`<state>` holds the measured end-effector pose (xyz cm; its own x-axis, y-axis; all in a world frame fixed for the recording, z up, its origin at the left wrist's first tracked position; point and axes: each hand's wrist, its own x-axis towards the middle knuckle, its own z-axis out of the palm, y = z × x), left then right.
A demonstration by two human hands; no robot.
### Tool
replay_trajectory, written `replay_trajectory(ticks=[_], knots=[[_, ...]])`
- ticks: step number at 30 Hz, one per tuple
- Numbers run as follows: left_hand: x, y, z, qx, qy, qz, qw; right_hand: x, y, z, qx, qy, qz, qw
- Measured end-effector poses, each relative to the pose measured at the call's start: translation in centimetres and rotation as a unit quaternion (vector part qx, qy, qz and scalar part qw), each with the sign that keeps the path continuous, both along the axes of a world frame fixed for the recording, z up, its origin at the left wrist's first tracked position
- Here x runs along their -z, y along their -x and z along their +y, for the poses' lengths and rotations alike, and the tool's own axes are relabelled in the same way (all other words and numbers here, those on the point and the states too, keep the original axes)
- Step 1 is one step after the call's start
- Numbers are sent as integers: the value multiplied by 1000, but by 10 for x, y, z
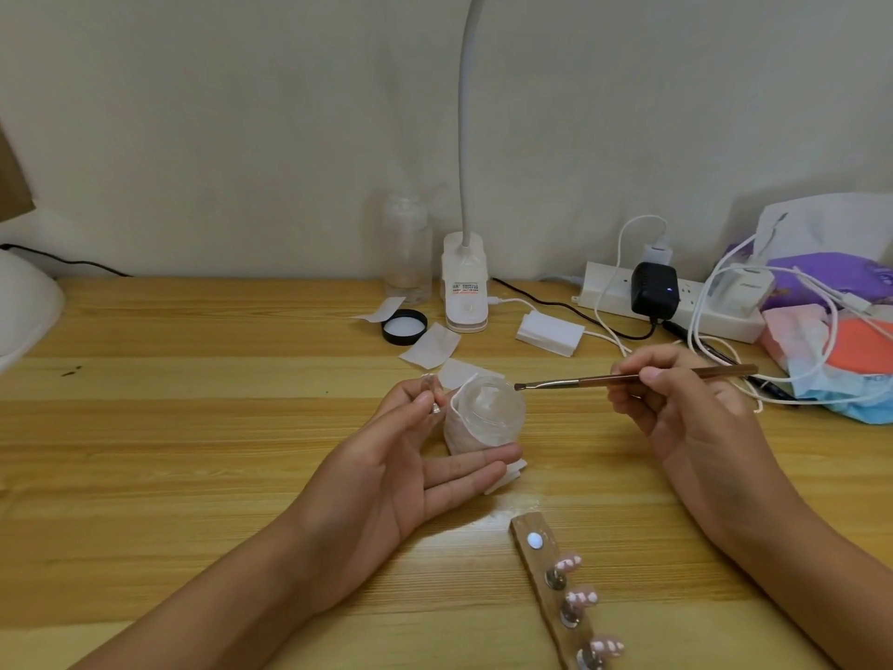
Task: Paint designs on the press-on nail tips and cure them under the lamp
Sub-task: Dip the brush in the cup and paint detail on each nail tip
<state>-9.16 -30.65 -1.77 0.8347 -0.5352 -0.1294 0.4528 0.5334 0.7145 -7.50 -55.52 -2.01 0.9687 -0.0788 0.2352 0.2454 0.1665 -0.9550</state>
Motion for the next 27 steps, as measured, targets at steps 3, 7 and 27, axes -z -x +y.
replay_trajectory(ticks=[3, 7, 27], knots=[[-1, 0, 0, 2, -2, 1, 1000, 0, -2, 0, -23, -22, 40, 999], [-2, 1, 0, 1, -2, 2, 1000, 0, -6, -1, -31, -59, 90, 994], [6, 32, -4, -77, -278, -237, 928, -45, 8, -7, -14, -60, 23, 998]])
